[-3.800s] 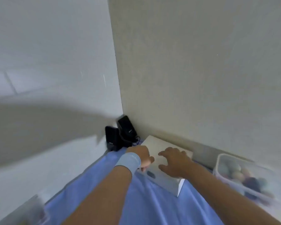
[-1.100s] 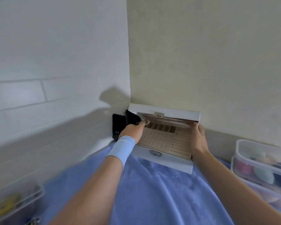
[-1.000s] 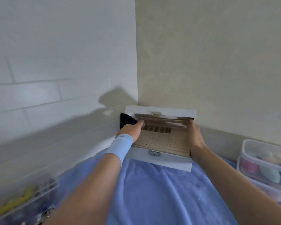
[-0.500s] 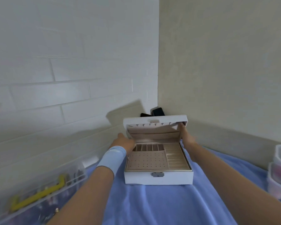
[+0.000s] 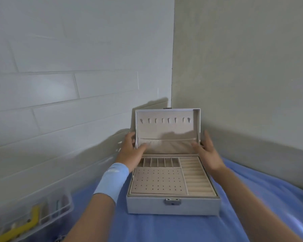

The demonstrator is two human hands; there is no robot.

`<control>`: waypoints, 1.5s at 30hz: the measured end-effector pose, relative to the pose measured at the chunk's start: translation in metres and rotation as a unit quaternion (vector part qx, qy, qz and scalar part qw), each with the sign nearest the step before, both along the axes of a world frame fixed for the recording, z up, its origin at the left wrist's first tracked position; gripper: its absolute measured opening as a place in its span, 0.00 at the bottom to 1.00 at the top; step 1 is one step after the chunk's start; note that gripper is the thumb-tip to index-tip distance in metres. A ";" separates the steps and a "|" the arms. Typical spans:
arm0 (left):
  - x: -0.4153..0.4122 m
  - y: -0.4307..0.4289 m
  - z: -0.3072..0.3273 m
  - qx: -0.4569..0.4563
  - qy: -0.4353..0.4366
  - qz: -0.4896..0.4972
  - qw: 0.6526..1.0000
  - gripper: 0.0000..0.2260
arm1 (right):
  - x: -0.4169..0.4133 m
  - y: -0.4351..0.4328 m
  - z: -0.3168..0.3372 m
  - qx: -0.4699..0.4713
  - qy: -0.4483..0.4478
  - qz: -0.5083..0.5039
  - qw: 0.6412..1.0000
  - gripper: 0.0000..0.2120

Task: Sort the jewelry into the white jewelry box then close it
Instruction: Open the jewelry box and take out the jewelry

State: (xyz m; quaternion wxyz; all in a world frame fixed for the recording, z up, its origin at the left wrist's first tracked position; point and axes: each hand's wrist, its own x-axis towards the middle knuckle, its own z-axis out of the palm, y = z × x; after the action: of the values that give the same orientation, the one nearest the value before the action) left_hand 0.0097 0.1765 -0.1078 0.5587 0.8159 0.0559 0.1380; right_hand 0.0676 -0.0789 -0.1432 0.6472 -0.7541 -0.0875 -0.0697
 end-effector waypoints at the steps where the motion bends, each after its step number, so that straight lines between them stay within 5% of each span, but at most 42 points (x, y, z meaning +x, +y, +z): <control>1: 0.001 0.002 -0.004 -0.019 -0.001 -0.005 1.000 0.29 | 0.000 -0.001 -0.007 0.000 -0.014 0.016 1.000 0.39; 5: -0.011 0.002 -0.015 -0.022 0.017 -0.047 0.999 0.22 | -0.003 -0.003 -0.008 0.003 -0.027 0.066 0.997 0.42; 11: -0.024 -0.001 -0.029 -0.003 0.013 -0.078 0.997 0.33 | -0.018 -0.005 -0.005 -0.155 -0.095 0.043 0.982 0.37; 21: -0.024 -0.007 -0.028 -0.096 -0.030 -0.074 0.992 0.33 | -0.022 0.004 0.007 -0.165 -0.054 0.077 0.982 0.34; 26: -0.023 -0.007 -0.029 -0.049 -0.002 -0.068 0.996 0.34 | -0.019 0.003 0.008 -0.192 -0.036 0.089 0.977 0.35; 29: -0.022 -0.014 -0.020 0.113 0.006 0.016 0.993 0.34 | -0.022 0.007 0.011 -0.344 -0.107 -0.024 0.932 0.36; 31: -0.022 -0.020 -0.009 0.238 -0.021 0.081 0.968 0.33 | -0.028 0.015 0.017 -0.442 -0.218 -0.099 0.864 0.29; 33: -0.021 -0.025 -0.001 0.278 -0.075 0.071 0.955 0.31 | -0.031 0.025 0.027 -0.485 -0.263 -0.069 0.831 0.20; 37: -0.018 -0.032 0.000 0.276 -0.070 -0.064 0.956 0.24 | -0.016 0.046 0.044 -0.553 -0.150 0.037 0.819 0.14; 45: -0.007 -0.022 -0.021 0.352 0.043 -0.119 0.928 0.28 | 0.007 0.064 0.053 -0.644 -0.100 0.038 0.758 0.10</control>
State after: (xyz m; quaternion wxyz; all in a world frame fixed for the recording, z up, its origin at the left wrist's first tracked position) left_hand 0.0022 0.1549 -0.1291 0.2454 0.9658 -0.0696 0.0464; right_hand 0.0748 -0.0147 -0.0906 -0.0008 -0.9778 -0.2043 -0.0473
